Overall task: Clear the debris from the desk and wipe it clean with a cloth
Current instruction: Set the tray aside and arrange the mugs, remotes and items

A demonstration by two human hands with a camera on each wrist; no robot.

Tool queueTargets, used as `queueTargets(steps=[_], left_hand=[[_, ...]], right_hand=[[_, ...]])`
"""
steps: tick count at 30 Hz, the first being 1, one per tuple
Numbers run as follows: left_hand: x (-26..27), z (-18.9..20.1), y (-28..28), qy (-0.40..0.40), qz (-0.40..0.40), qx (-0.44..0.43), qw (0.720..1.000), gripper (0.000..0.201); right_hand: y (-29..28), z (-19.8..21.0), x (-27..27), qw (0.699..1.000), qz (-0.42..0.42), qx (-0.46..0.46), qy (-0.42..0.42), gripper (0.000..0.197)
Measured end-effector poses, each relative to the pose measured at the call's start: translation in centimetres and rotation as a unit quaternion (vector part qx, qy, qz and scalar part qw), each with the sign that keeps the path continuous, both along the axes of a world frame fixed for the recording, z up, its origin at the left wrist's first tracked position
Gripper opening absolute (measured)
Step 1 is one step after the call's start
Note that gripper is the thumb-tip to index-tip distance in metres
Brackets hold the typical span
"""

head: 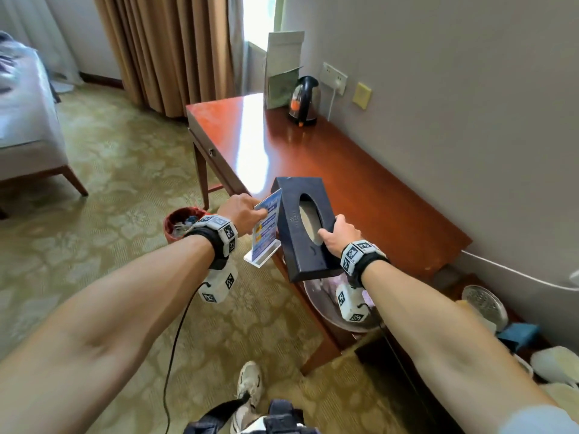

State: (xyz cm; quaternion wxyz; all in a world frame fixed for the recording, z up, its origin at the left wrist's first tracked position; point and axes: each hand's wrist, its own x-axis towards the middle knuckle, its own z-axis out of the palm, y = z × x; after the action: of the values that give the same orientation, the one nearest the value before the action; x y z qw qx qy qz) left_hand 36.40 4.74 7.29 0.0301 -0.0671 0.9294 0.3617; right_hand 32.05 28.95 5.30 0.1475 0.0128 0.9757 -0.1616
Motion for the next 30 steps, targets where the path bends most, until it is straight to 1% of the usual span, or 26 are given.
queueTargets(steps=[6,8,15,23,27,30], left_hand=[[-7.6,0.1,-5.6,-0.013,0.003,-0.018,1.000,0.028],[-9.7,0.0,-7.4,-0.012,0.005,-0.027,1.000,0.030],[-17.5,-0.8,-14.0,-0.029,0.004,-0.020,0.999,0.028],[-28.5,-2.0,-23.3,-0.038,-0.035,-0.027,0.998,0.028],[-33.0,-2.5,-26.8,-0.058,-0.054,-0.031,0.996,0.039],[-36.1,-2.7,-28.9,-0.072,-0.074,-0.039,0.994,0.035]], right_hand=[[-6.2,-0.5,-8.9,1.000,0.007,0.001,-0.014,0.053],[-7.9,-0.6,-11.2,1.000,0.013,0.005,-0.014,0.052],[-14.0,-1.3,-18.4,0.998,0.023,0.028,-0.041,0.052],[-23.3,-2.7,-26.6,0.997,-0.018,0.049,-0.053,0.055],[-27.1,-2.8,-30.2,0.996,-0.035,0.052,-0.060,0.055],[-28.9,-3.1,-32.6,0.995,-0.051,0.054,-0.068,0.055]])
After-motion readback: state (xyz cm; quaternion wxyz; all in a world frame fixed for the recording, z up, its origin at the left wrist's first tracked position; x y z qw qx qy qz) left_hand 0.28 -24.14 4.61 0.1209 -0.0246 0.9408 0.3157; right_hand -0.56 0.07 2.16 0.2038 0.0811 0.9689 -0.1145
